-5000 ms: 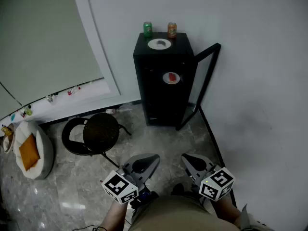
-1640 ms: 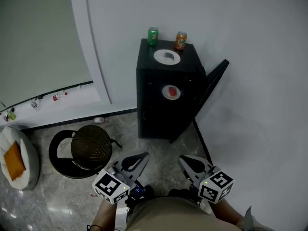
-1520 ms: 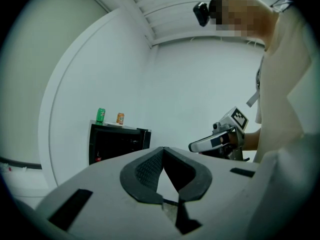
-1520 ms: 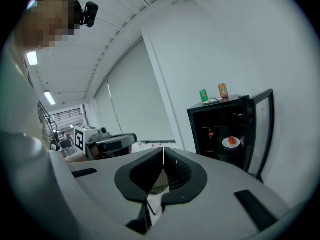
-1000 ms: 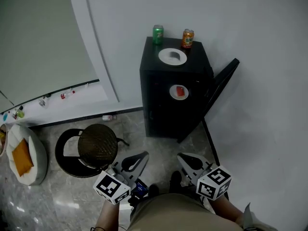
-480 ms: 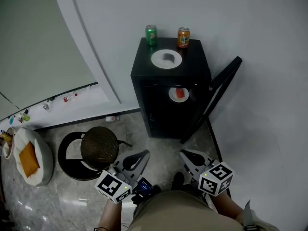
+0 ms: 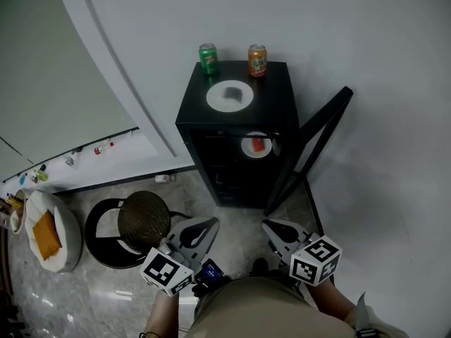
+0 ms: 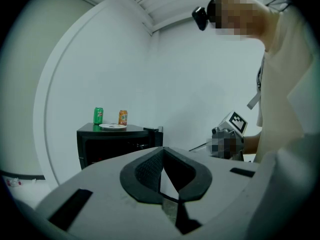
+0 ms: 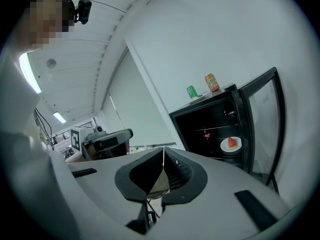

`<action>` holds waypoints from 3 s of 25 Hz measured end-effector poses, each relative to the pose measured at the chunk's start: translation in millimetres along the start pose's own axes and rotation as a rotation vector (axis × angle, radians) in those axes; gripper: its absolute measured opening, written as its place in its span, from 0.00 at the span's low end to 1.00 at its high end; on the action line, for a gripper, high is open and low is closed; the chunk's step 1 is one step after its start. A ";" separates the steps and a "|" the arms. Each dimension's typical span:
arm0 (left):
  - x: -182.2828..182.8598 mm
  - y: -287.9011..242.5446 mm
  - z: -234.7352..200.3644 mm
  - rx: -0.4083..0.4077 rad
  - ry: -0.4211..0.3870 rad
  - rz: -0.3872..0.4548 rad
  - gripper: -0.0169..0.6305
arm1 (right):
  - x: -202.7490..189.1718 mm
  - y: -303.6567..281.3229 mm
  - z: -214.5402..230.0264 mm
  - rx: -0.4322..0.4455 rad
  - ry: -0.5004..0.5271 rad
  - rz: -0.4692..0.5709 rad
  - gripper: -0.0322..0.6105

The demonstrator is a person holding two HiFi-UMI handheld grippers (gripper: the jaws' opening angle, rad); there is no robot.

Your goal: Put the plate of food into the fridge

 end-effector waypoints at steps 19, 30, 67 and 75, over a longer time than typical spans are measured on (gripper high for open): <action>11.8 -63.4 2.3 0.073 -0.036 -0.056 0.04 | 19.6 -2.0 72.5 0.077 -0.042 -0.053 0.08; 5.8 -65.8 -34.9 0.016 -0.023 -0.025 0.04 | 26.3 -26.1 67.8 0.000 -0.042 -0.056 0.08; -12.7 -21.2 -180.5 -0.138 0.064 0.087 0.04 | 37.4 -140.3 -7.1 -0.187 -0.019 -0.073 0.08; -8.6 -38.1 -187.9 -0.123 0.028 0.079 0.04 | 49.5 -153.2 11.3 -0.154 -0.014 -0.069 0.08</action>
Point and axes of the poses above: the fingertips, and each gripper's own axes: y backward along the fingers, z to its right, x out of its top, the point moved 9 cm from there along y, backward along the fingers, and after that the axes turned 1 degree about x, right-handed, at the moved point
